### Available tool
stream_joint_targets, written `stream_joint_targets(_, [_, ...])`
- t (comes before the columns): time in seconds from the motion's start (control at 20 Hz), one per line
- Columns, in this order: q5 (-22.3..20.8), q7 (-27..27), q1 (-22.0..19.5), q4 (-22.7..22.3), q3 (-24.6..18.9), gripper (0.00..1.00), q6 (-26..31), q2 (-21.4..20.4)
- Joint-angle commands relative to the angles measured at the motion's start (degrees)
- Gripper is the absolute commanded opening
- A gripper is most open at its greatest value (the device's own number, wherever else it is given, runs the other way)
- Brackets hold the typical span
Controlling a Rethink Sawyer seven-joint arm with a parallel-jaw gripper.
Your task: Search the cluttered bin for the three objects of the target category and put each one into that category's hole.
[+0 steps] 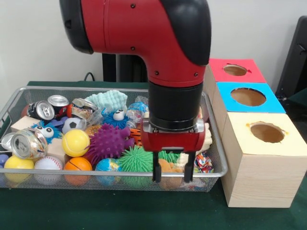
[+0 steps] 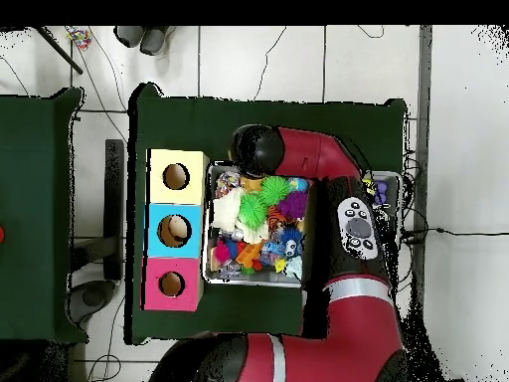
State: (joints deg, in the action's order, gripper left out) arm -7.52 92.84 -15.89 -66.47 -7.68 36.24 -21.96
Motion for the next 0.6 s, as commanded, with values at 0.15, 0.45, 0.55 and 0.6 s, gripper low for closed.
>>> stream_joint_targets(0.15, [-2.82, 4.97, -0.82, -11.93, -1.53, 1.00, -8.15, -1.11])
stream_joint_targets(0.45, [-2.21, 6.93, 0.50, -17.83, 0.21, 1.00, -9.66, -6.74])
stream_joint_targets(0.55, [-1.46, 7.53, 1.64, -19.61, 0.92, 1.00, -8.02, -9.76])
stream_joint_targets(0.6, [-1.02, 7.69, 2.05, -20.19, 0.98, 1.00, -7.14, -10.89])
